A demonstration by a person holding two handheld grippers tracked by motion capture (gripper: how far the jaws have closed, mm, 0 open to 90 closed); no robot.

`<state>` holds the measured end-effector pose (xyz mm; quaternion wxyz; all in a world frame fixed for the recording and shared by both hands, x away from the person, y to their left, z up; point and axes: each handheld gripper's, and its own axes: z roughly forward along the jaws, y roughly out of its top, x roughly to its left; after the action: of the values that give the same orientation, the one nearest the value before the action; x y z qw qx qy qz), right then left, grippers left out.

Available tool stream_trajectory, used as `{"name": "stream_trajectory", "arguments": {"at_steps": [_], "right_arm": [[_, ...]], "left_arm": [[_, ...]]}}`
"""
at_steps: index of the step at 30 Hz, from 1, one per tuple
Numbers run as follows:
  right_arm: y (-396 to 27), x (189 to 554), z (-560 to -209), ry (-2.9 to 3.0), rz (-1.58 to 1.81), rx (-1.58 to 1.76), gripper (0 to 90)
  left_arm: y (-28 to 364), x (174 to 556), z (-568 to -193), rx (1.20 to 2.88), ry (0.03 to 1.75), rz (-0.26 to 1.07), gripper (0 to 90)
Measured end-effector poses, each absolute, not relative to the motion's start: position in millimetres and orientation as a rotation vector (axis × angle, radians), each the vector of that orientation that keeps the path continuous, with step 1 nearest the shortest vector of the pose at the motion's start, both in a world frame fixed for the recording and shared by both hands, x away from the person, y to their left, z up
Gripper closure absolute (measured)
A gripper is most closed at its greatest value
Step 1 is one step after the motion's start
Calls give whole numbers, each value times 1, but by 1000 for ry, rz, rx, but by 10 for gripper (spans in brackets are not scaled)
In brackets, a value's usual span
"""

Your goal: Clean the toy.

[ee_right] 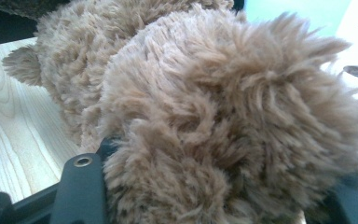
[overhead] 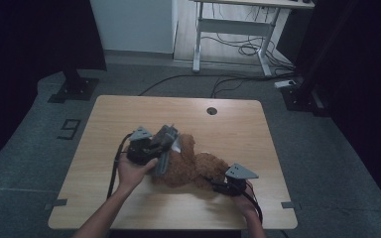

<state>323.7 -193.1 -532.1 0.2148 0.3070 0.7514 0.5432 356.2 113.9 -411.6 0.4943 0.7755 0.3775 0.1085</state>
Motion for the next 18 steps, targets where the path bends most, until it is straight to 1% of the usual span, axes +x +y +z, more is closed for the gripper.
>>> {"name": "stream_trajectory", "arguments": {"at_steps": [7, 10, 12, 14, 18], "right_arm": [[-194, 323, -533, 2089, 1516, 853, 383], [-194, 323, -533, 2087, 1522, 848, 382], [-194, 322, -534, 2088, 1525, 853, 381], [-194, 323, -534, 2085, 1528, 852, 380], [-194, 323, -536, 2094, 1514, 850, 381]], "left_arm": [[31, 349, -411, 1989, 760, 205, 790], [1, 349, -419, 2040, 737, 181, 790], [-14, 352, -429, 2098, 738, 190, 790], [-20, 354, -440, 2126, 737, 211, 790], [-6, 356, -446, 2077, 773, 187, 794]]}}
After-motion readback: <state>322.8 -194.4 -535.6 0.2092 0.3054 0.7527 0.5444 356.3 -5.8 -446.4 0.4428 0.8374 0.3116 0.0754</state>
